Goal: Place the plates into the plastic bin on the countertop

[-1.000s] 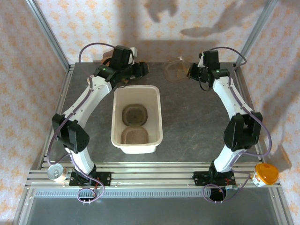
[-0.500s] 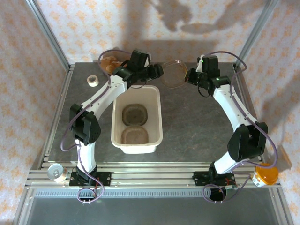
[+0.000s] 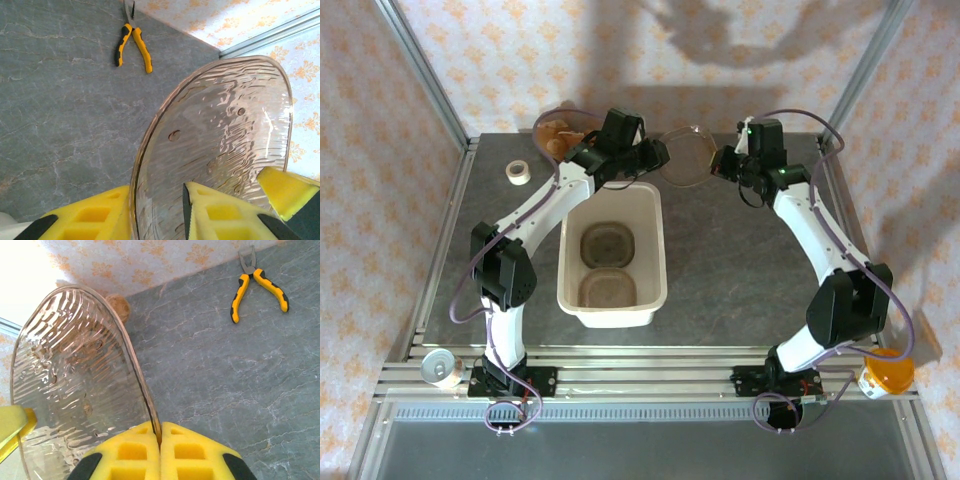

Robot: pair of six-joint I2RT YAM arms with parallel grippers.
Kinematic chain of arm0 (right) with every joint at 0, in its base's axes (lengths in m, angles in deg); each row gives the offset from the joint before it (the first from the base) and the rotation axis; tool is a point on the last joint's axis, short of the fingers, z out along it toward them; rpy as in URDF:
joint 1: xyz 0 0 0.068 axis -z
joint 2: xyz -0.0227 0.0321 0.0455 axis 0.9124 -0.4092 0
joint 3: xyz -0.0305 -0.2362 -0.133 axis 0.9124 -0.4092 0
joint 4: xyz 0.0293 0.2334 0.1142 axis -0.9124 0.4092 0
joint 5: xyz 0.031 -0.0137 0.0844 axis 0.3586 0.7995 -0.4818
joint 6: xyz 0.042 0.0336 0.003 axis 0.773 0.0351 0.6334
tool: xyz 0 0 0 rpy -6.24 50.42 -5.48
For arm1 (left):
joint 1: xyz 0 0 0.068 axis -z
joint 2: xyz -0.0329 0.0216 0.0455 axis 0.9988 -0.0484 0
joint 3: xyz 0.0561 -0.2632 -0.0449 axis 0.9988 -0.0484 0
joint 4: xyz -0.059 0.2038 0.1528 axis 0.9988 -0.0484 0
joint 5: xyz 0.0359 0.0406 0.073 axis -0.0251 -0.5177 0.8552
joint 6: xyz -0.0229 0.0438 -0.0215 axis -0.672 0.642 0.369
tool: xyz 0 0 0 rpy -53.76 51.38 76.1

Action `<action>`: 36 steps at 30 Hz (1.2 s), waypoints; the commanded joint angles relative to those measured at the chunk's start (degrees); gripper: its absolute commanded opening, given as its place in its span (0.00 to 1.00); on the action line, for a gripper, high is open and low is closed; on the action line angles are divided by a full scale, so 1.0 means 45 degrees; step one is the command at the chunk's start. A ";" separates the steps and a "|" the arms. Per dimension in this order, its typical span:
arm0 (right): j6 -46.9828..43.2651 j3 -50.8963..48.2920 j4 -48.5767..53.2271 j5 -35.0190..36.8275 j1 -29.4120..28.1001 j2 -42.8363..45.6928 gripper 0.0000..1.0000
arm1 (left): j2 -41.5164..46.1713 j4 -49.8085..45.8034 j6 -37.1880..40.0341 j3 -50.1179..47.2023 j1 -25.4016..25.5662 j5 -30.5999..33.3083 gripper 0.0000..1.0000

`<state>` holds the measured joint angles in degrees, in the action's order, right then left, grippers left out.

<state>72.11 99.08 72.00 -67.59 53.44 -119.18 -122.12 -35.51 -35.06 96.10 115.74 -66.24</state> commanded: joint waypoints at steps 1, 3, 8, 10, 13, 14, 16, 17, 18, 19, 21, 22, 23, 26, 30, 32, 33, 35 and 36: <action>0.0172 -0.0098 -0.0460 0.0179 -0.0090 0.0579 0.00 | -0.0309 0.0030 -0.0119 0.0515 0.0118 0.0335 0.26; 0.0215 -0.0152 -0.0463 0.0294 -0.0086 0.0617 0.00 | -0.0295 -0.0010 -0.0124 0.0518 0.0129 0.0405 0.21; 0.0371 -0.0339 -0.0583 0.0311 -0.0124 0.0693 0.00 | -0.0258 -0.0086 -0.0104 0.0567 0.0128 0.0465 0.17; 0.0383 -0.0350 -0.0609 0.0227 -0.0165 0.0693 0.00 | -0.0266 -0.0108 -0.0060 0.0578 0.0128 0.0459 0.15; 0.0372 -0.0389 -0.0639 0.0137 -0.0200 0.0708 0.00 | -0.0261 -0.0164 0.0061 0.0609 0.0127 0.0443 0.09; 0.0367 -0.0389 -0.0638 0.0109 -0.0211 0.0734 0.00 | -0.0256 -0.0213 0.0165 0.0650 0.0124 0.0469 0.07; 0.0334 -0.0410 -0.0590 0.0054 -0.0211 0.0756 0.02 | -0.0249 -0.0403 0.0384 0.0769 0.0121 0.0539 0.04; 0.0309 -0.0428 -0.0580 0.0052 -0.0212 0.0769 0.05 | -0.0225 -0.0502 0.0538 0.0847 0.0126 0.0558 0.02; 0.0280 -0.0464 -0.0532 0.0098 -0.0212 0.0801 0.09 | -0.0214 -0.0645 0.0675 0.0897 0.0128 0.0568 0.01; 0.0261 -0.0485 -0.0493 0.0177 -0.0202 0.0820 0.15 | -0.0193 -0.0724 0.0813 0.0968 0.0124 0.0568 0.00; 0.0127 -0.0507 -0.0386 0.0285 -0.0215 0.0889 0.22 | -0.0118 -0.0936 0.1162 0.1069 0.0126 0.0558 0.00; 0.0088 -0.0528 -0.0330 0.0400 -0.0212 0.0915 0.26 | -0.0066 -0.1010 0.1310 0.1089 0.0122 0.0579 0.00; 0.0042 -0.0526 -0.0279 0.0507 -0.0212 0.0950 0.34 | -0.0005 -0.1115 0.1509 0.1099 0.0122 0.0597 0.00; 0.0001 -0.0598 -0.0281 0.0789 -0.0123 0.1054 0.47 | 0.0231 -0.1546 0.2124 0.1152 0.0119 0.0634 0.00; 0.0129 -0.0733 -0.0453 0.0722 0.0298 0.1332 0.53 | 0.0583 -0.2619 0.3665 0.1334 0.0124 0.0675 0.00; 0.0153 -0.0956 -0.0711 0.0698 0.0550 0.1607 0.57 | 0.1065 -0.3519 0.4579 0.1643 0.0056 0.0816 0.00; 0.0158 -0.1074 -0.0843 0.0731 0.0673 0.1752 0.58 | 0.1193 -0.3965 0.5104 0.1820 -0.0010 0.0811 0.00; 0.0086 -0.1229 -0.0912 0.0795 0.0873 0.1923 0.60 | 0.1454 -0.4795 0.6034 0.2095 -0.0144 0.0943 0.00; 0.0022 -0.1275 -0.0850 0.0804 0.0953 0.1933 0.60 | 0.1650 -0.5171 0.6597 0.2166 -0.0247 0.0976 0.00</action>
<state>72.89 94.12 70.49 -65.53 56.74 -112.79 -120.46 -51.70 -15.10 102.22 115.58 -63.62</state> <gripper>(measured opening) 0.600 0.044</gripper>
